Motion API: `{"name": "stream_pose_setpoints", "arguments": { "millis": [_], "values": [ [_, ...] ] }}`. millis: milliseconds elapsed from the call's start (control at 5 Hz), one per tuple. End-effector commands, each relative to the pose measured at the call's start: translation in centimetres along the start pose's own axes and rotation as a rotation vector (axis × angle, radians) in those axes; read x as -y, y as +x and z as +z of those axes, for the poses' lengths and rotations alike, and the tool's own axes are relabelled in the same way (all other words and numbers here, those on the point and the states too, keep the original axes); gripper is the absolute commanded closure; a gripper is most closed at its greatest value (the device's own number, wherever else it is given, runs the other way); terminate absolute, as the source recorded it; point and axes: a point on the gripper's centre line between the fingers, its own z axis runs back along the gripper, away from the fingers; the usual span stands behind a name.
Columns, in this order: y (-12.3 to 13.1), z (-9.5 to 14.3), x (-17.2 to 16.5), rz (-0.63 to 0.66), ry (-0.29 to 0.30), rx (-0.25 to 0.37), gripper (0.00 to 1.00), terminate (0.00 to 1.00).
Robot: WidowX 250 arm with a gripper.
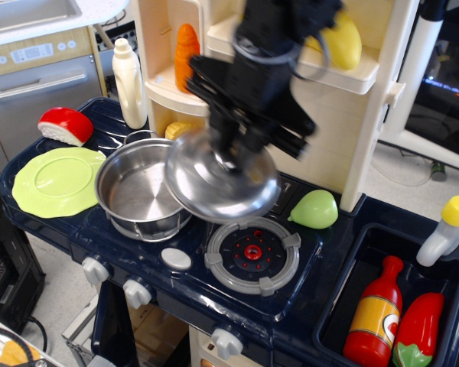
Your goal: Put lid on pot or pan
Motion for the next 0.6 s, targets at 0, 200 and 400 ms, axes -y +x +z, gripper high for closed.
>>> {"name": "stream_pose_setpoints", "arguments": {
  "millis": [0, 200, 400],
  "values": [
    [0.6, -1.3, -4.3, -0.069, -0.014, 0.042, 1.0, 0.0],
    [0.3, -2.2, -4.8, -0.04, -0.031, 0.041, 1.0, 0.0],
    [-0.3, -3.1, -5.7, -0.038, -0.04, 0.078, 1.0, 0.0]
  ]
}}
